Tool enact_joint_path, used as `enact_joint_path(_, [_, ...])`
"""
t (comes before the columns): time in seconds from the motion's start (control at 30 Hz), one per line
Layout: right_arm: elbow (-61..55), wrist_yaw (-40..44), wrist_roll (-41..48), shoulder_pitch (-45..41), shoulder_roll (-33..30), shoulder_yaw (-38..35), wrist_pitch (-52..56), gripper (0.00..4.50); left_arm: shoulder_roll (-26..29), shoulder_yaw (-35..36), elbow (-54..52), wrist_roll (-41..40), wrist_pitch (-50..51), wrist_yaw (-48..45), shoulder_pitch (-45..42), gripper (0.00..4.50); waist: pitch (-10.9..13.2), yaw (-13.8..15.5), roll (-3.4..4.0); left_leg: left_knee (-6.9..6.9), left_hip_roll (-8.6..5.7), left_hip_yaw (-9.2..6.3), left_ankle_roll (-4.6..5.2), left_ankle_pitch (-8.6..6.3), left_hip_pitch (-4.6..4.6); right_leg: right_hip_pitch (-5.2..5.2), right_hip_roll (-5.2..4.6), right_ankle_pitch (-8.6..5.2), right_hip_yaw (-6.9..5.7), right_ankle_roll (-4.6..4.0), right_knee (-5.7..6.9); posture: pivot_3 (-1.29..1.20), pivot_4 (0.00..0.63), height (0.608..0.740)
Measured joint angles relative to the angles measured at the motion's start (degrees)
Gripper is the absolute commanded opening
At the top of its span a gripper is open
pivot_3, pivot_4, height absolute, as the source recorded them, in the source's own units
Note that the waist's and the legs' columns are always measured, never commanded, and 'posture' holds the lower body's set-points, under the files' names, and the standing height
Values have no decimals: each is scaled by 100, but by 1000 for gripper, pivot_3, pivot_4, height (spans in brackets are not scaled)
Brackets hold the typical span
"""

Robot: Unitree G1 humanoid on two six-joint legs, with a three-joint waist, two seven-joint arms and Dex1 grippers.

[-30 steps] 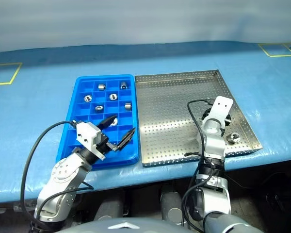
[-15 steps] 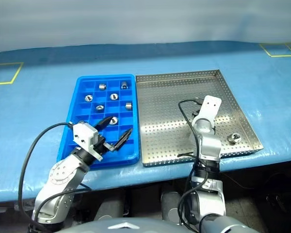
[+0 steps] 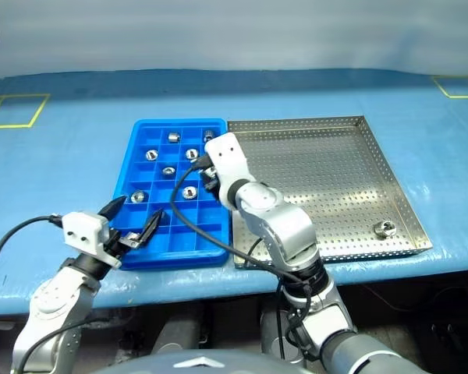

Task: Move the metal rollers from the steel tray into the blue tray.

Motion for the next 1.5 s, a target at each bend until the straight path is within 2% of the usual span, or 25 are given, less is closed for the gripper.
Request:
enact_joint_path(0.27, [59, 279, 45, 283, -353, 369, 399, 1852, -16, -10, -30, -37, -25, 1, 29, 4500, -5, 50, -5, -2, -9, 4, -1, 0, 8, 3, 8, -3, -2, 2, 1, 40, 150, 740])
enact_joint_path(0.53, [67, 231, 42, 399, -82, 211, 416, 4417, -22, -227, -29, -34, -30, -13, -121, 4500, -21, 62, -26, 9, -2, -4, -2, 0, 16, 17, 8, -6, -8, 4, 2, 40, 150, 740])
enact_joint_path(0.6, [67, 93, 21, 441, 44, -54, 326, 4467, -20, -268, -29, -35, -30, -18, -160, 4500, -21, 71, -26, 13, 0, -5, -1, 0, 15, 14, 1, -5, -8, 6, 1, 0, 150, 740])
enact_joint_path(0.67, [68, -379, -153, 593, 342, -680, -60, 4467, -16, -319, -27, -35, -30, -37, -220, 4500, -20, 83, -26, 16, -1, -4, -1, 0, 2, 10, -2, -4, -7, 9, -2, -21, 150, 740])
enact_joint_path(0.73, [31, -1223, -566, 725, 649, -1426, -964, 4467, -11, -394, -19, -37, -29, -72, -328, 4500, -19, 86, -26, 14, -10, 0, -1, 0, -11, -4, -2, 0, -6, 15, -5, -32, 150, 740])
enact_joint_path(0.83, [-14, -2555, -1349, 939, 761, -2104, -2309, 4467, -4, -440, -5, -39, -29, -133, -455, 4500, -21, 44, -27, -5, -27, 11, -3, 0, -23, -30, 0, 6, 2, 4, 1, -63, 150, 740])
enact_joint_path(0.9, [37, -3264, -1811, 1057, 710, -2386, -2922, 4467, -2, -503, 40, -39, -26, -163, -536, 4500, -21, 10, -24, -12, -25, 15, -5, 1, -33, -50, 4, 29, 6, 13, 9, -77, 150, 740])
enact_joint_path(1.0, [99, -3868, -2055, 1178, 673, -2727, -3354, 4467, -2, -610, 113, -48, -24, -236, -686, 4500, -20, -120, -19, -17, -16, 18, -6, 1, -32, -53, 13, 30, 8, 11, 11, -90, 150, 740])
enact_joint_path(1.1, [231, -4491, -1980, 1143, 836, -3405, -3543, 4467, 8, -644, 191, -54, -21, -297, -777, 4500, -20, -235, -16, -11, -12, 21, -5, 1, -29, -50, 17, 30, 12, 12, 12, -101, 150, 740])
enact_joint_path(1.23, [391, -5136, -1603, 1177, 849, -3877, -3576, 4467, 15, -661, 239, -58, -10, -369, -861, 4500, -21, -293, -13, -3, -13, 25, -4, 1, -24, -40, 16, 18, 18, -8, 10, -108, 150, 740])
enact_joint_path(1.5, [608, -5909, -448, 1153, 848, -4175, -3582, 4467, 22, -701, 241, -67, 5, -401, -883, 4500, -22, -448, -11, -1, -13, 25, -2, 1, -20, -35, 17, 17, 21, -7, 11, -91, 150, 740])
